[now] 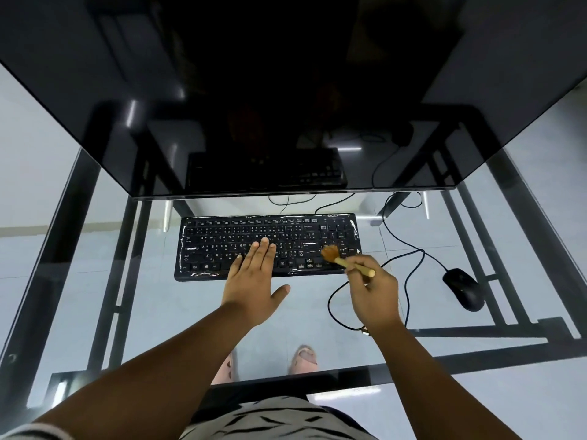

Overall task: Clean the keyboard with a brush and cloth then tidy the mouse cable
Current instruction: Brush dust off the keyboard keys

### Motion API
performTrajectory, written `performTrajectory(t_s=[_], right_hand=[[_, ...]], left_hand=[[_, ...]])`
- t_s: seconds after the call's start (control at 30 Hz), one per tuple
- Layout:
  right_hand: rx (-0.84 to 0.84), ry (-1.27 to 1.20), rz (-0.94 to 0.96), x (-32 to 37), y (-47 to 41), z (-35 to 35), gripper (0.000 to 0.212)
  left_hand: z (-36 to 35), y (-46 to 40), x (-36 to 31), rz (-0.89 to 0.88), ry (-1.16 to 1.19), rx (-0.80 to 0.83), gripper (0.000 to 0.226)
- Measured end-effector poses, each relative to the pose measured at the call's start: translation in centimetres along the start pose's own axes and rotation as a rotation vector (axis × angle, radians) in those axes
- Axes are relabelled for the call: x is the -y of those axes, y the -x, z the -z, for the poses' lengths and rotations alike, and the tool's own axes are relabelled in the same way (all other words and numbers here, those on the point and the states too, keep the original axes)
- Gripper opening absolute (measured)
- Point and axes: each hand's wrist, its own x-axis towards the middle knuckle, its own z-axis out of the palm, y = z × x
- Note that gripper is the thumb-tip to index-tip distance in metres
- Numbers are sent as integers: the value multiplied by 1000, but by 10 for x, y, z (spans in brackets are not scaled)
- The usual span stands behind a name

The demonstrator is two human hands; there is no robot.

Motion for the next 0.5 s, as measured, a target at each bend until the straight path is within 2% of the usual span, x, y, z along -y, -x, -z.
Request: performTrajectory(t_s=[0.13, 0.23, 0.27, 0.37, 0.4, 0.5], right_hand=[[-81, -68, -37, 1, -9, 3, 20], [85, -51, 50, 3, -16, -3, 23], [80, -18, 48, 1, -19, -6, 22], [-59, -53, 2, 1, -26, -11, 22], [-36, -86, 29, 4, -27, -13, 23], [216, -78, 124, 12, -27, -27, 24]], left_hand=[[1, -7, -3, 44, -7, 15, 88], [0, -10, -1, 75, -22, 41, 91], [1, -10, -1, 81, -27, 51, 91], [1, -10, 1, 82, -36, 59, 93], [1, -9, 1, 83, -40, 58, 93], [0, -8, 3, 87, -51, 48, 93]])
